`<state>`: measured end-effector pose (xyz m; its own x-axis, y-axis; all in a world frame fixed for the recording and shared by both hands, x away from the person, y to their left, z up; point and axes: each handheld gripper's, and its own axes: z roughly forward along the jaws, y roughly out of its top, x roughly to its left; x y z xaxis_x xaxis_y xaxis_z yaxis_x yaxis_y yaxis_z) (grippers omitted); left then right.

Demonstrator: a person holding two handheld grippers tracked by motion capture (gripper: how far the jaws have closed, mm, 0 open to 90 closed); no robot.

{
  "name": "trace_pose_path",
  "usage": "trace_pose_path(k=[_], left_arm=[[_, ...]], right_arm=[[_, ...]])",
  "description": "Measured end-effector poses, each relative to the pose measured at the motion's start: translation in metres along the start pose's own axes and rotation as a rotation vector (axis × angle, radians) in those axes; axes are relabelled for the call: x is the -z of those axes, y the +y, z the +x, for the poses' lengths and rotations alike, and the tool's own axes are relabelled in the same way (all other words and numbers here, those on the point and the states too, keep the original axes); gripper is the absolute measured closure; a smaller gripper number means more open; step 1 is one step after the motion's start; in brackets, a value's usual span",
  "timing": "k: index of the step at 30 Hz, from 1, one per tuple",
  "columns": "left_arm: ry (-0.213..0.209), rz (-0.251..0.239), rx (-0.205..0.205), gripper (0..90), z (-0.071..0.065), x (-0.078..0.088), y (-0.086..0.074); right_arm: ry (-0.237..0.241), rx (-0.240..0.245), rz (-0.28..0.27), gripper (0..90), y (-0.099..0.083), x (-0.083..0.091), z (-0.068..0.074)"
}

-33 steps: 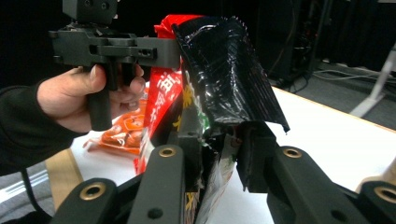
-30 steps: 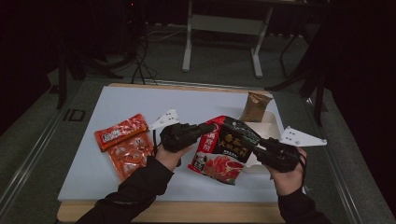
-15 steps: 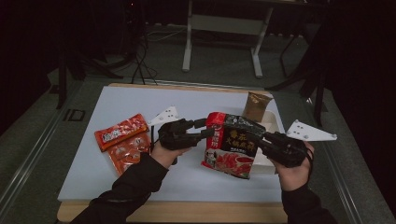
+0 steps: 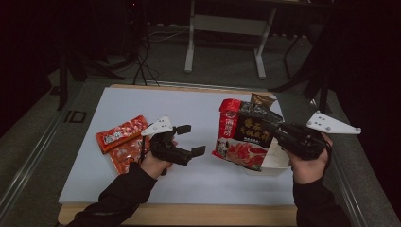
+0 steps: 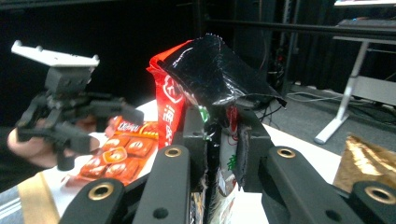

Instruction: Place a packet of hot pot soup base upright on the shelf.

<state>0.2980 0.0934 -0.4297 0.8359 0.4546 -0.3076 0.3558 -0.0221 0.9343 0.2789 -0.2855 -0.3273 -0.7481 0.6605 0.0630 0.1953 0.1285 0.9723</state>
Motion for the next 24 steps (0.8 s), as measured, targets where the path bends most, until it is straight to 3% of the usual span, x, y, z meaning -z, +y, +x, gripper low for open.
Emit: trace_pose_path(k=[7, 9, 14, 16, 20, 24], left_arm=[[0.075, 0.015, 0.012, 1.3, 0.008, 0.024, -0.022], [0.064, 0.012, 0.022, 1.3, 0.009, 0.030, -0.030], [0.084, 0.012, 0.003, 1.3, 0.009, 0.038, -0.053], [0.089, 0.020, -0.015, 1.3, 0.008, 0.040, -0.059], [0.107, 0.035, -0.093, 1.4, 0.000, 0.042, -0.069], [0.106, 0.066, -0.112, 1.3, -0.007, 0.042, -0.078]], right_arm=[[-0.047, 0.000, -0.011, 77.1, 0.009, 0.006, -0.017], [-0.057, 0.000, -0.012, 77.1, 0.011, 0.006, -0.022], [-0.083, -0.010, -0.015, 77.0, 0.013, 0.008, -0.034], [-0.096, -0.014, -0.012, 77.0, 0.014, 0.009, -0.040], [-0.119, -0.015, -0.010, 77.0, 0.014, 0.009, -0.051], [-0.144, -0.013, -0.012, 76.8, 0.011, 0.009, -0.063]])
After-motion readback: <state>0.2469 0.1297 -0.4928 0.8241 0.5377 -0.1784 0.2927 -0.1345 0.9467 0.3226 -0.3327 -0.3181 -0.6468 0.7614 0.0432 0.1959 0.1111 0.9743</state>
